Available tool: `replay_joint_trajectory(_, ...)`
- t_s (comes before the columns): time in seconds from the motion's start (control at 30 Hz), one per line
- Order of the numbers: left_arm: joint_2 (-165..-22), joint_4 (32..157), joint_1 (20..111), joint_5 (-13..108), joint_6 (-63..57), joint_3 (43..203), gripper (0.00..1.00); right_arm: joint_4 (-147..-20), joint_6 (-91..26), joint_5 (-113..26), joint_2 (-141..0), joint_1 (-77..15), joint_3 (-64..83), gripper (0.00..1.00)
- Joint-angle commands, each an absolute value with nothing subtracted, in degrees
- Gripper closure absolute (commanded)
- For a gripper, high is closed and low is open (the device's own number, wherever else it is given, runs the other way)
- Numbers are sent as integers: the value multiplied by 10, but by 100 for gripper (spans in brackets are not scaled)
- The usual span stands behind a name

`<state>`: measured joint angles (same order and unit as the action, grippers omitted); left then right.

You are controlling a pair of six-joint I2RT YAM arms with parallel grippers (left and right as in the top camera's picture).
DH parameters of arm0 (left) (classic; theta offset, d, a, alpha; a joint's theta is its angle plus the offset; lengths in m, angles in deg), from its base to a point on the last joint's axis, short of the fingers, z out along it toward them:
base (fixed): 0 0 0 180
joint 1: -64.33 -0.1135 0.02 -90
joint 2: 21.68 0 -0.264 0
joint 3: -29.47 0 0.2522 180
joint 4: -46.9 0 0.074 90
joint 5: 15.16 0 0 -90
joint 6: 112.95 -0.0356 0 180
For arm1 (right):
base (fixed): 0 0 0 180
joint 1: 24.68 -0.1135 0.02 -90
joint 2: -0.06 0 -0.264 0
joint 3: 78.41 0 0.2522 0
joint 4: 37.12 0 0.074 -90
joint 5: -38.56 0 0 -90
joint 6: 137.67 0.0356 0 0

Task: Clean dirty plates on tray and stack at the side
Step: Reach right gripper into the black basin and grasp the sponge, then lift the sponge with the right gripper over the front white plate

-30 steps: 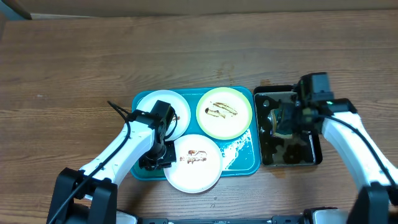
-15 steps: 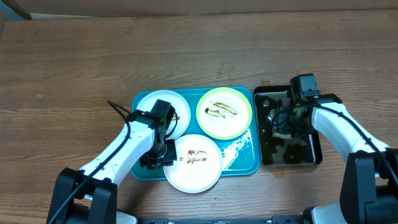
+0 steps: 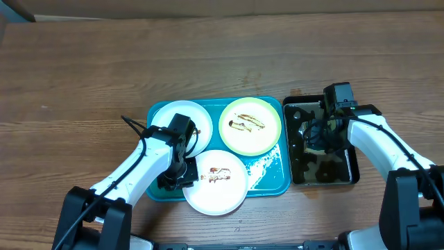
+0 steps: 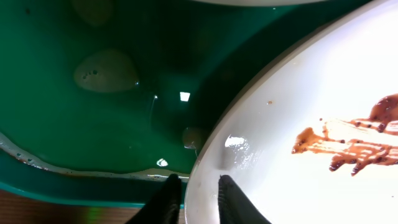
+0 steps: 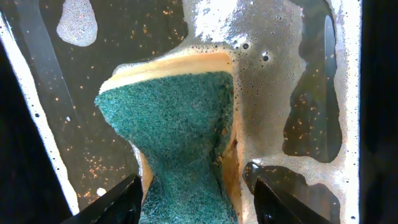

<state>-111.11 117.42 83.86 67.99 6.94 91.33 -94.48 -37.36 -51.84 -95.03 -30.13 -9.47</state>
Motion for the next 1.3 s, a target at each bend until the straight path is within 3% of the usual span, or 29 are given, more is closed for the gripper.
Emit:
replay_joint_trajectory(0.0,-1117,1174,843,673,69,909,81,-945,-372,-518,-953,-303,-86,41)
replay_joint_trajectory(0.13,-1117,1173,843,673,69,909,89,-943,-372,-518,-955,-303,-93,41)
replay_joint_trajectory(0.47,-1117,1171,843,673,69,909,89,-933,-356,-513,-982,-303,-93,47)
replay_joint_trajectory(0.57,-1117,1171,843,673,69,909,89,-934,-354,-513,-984,-303,-93,62)
replay_joint_trajectory(0.9,-1117,1171,843,673,69,909,89,-941,-354,-514,-983,-303,-93,95)
replay_joint_trajectory(1.0,-1117,1171,843,673,69,909,96,-946,-354,-513,-983,-303,-92,96)
replay_joint_trajectory(1.27,-1117,1167,842,673,69,909,96,-1016,-354,-482,-971,-303,-30,96)
